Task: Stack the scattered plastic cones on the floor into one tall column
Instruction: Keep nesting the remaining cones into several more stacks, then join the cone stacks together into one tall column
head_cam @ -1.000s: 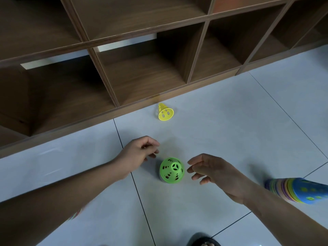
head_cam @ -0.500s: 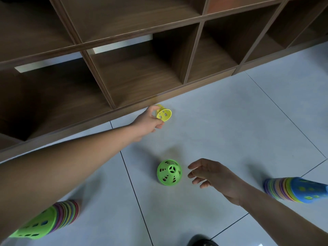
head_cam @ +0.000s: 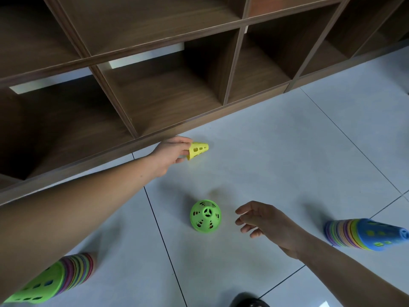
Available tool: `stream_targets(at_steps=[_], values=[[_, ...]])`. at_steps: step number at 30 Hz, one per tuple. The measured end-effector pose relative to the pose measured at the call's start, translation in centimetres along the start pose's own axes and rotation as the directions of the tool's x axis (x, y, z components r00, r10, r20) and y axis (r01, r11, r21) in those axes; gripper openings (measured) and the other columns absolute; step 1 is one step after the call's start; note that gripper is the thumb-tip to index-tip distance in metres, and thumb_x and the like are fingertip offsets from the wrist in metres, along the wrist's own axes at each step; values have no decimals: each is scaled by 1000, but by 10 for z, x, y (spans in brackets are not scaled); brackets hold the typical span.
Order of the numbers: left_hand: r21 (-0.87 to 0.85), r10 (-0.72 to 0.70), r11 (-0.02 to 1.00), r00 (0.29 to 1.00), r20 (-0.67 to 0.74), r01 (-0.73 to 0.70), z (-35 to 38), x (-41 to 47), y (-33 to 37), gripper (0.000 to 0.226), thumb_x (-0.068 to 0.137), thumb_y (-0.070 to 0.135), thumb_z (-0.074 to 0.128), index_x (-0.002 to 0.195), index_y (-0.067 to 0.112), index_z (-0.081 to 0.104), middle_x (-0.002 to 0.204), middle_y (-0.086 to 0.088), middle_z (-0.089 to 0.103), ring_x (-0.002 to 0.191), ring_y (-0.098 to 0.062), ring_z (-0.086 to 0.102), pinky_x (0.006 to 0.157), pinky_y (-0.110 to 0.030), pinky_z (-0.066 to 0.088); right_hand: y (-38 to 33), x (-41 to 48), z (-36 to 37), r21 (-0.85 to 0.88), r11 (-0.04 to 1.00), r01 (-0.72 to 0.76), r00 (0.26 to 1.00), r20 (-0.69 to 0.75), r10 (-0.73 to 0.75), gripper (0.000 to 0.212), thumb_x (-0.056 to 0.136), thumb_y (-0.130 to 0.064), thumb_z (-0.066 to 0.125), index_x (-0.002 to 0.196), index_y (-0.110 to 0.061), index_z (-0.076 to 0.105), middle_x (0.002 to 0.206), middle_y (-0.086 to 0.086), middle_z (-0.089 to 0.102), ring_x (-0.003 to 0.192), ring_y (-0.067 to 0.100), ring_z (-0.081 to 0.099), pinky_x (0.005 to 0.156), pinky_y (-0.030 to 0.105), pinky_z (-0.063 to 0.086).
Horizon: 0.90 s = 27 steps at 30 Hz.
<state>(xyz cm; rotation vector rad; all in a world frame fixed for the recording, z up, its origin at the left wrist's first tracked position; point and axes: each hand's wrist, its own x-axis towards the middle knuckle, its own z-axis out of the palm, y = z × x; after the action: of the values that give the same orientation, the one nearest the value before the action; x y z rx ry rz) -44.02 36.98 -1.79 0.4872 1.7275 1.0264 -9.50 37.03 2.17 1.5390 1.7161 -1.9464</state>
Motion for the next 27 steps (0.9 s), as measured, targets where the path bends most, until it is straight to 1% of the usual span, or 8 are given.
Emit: stream_targets(at_steps=[2,4,9,14,19,21,24,27], values=[[2,59,998,997,-44,-59,-4,-19,0,14,99,20,72,109,26,80,116,-1,80,103,-16,73,79,-31,46,3,-2,-1,-9,1000,-5,1000,-3,5,19,101,-17,62,116,-22,73,107,-1,80,100,22,75,89,39,59],[-66,94,993,995,-42,-96,-10,-39,3,13,97,16,74,105,23,81,113,-4,80,97,-17,70,75,-30,41,7,-4,-3,-13,1000,-8,1000,-8,8,19,102,-17,61,116,-22,73,107,-2,80,99,22,75,88,37,59],[-288,151,952,979,135,-106,-21,-102,25,13,102,10,65,110,16,75,110,-8,75,88,-16,65,70,-26,40,22,-10,-7,-21,999,-29,999,-27,28,19,101,-16,61,116,-21,73,106,-1,80,100,23,75,88,38,59],[-313,152,947,955,253,-69,-15,-152,27,22,104,8,59,120,11,73,99,-6,71,81,-15,61,70,-27,40,35,-18,-2,-11,999,-45,999,-24,45,19,101,-15,62,116,-20,73,106,0,80,100,25,76,89,40,60],[-195,203,969,936,286,-151,-1,-174,4,30,106,0,55,129,9,71,89,-1,61,80,-12,60,68,-27,39,40,-26,5,-12,999,-36,999,-9,35,19,101,-16,61,115,-21,74,105,0,80,100,25,76,85,36,59],[-80,211,977,945,252,-197,1,-179,-13,30,107,1,56,125,15,75,92,-1,64,85,-14,57,67,-24,42,43,-30,5,-8,999,-31,999,-11,31,19,101,-16,61,115,-21,74,105,1,80,100,27,76,85,36,59],[37,197,977,961,196,-208,0,-183,-32,30,109,4,53,122,21,75,90,5,69,83,-11,58,69,-23,44,50,-36,3,-13,999,-31,999,-27,31,20,101,-17,61,115,-22,74,105,0,80,100,26,76,86,37,60],[121,191,971,974,120,-205,5,-186,-45,27,110,8,54,118,24,73,93,-4,73,80,-10,63,70,-27,45,58,-45,-2,-39,999,-13,997,-77,10,21,100,-15,59,113,-23,74,103,-2,80,96,22,76,87,39,60]])
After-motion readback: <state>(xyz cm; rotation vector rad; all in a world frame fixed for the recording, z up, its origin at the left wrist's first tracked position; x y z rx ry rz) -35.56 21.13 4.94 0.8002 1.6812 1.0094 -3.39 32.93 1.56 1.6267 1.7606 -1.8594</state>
